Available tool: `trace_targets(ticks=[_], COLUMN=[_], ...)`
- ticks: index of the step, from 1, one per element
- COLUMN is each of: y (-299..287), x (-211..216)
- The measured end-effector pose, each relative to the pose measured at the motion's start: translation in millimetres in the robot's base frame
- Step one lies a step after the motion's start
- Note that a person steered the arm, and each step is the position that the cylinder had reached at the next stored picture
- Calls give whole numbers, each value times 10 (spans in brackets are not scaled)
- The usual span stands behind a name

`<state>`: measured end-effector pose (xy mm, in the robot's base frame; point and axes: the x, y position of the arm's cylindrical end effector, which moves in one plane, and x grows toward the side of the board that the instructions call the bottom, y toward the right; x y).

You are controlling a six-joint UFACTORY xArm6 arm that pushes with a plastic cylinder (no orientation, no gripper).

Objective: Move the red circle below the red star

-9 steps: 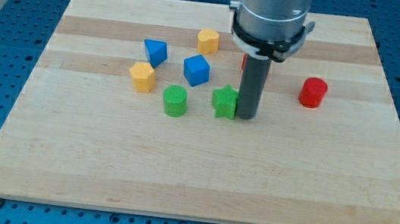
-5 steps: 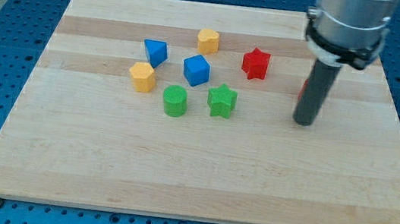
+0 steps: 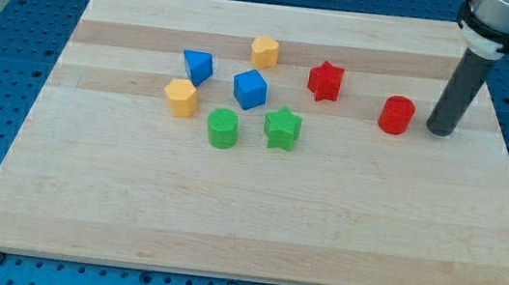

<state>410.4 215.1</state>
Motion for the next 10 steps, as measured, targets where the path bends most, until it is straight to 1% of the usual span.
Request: trace_targets(ticks=[2,6,10], y=[-39,-722,-1048], x=[-43,-60,-60])
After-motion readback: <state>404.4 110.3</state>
